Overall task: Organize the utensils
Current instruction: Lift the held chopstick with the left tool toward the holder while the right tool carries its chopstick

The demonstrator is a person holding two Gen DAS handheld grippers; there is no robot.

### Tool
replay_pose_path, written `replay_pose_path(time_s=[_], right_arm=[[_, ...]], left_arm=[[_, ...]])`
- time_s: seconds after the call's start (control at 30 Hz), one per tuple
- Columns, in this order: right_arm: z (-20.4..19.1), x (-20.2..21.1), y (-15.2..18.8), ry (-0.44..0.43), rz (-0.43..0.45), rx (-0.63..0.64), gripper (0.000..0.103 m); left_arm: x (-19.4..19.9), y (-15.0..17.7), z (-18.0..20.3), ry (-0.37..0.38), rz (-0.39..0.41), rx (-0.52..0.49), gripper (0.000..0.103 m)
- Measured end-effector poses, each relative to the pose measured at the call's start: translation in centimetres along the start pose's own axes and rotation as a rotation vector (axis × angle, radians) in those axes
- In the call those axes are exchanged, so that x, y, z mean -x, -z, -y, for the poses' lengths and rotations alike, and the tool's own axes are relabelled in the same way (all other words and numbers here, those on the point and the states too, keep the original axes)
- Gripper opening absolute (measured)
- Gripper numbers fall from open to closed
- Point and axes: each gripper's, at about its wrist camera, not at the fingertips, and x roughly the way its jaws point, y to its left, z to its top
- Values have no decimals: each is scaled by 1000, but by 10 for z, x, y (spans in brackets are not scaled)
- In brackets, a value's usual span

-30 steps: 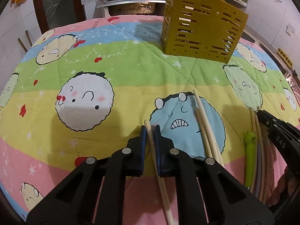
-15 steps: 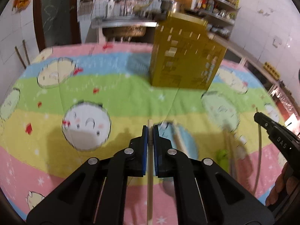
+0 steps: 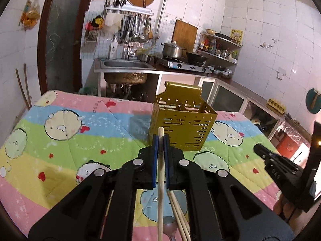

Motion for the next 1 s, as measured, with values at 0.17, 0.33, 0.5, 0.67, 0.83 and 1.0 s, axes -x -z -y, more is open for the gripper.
replay_pose_path(time_s=[0.17,0.33,0.5,0.67,0.83,1.0], right_arm=[[3,-20,9,9,-76,-7,6],[6,-42,22,43,-160,-9,45],[6,-62,37,78,-238,6,49],[6,-90,53,99,-347,11,33],[2,-102,56,127,-368,37,19],[1,-101,51,94,-367,19,7]], left_arm=[[-16,2,-7,-22,-27,-7,4],[-35,5,-19,-38,-69,15,5],[-42,4,-22,-54,-81,5,5],[-53,8,-25,-59,-112,4,5],[-58,11,-25,-61,-123,3,5],[-60,11,-22,-59,-123,-4,5]])
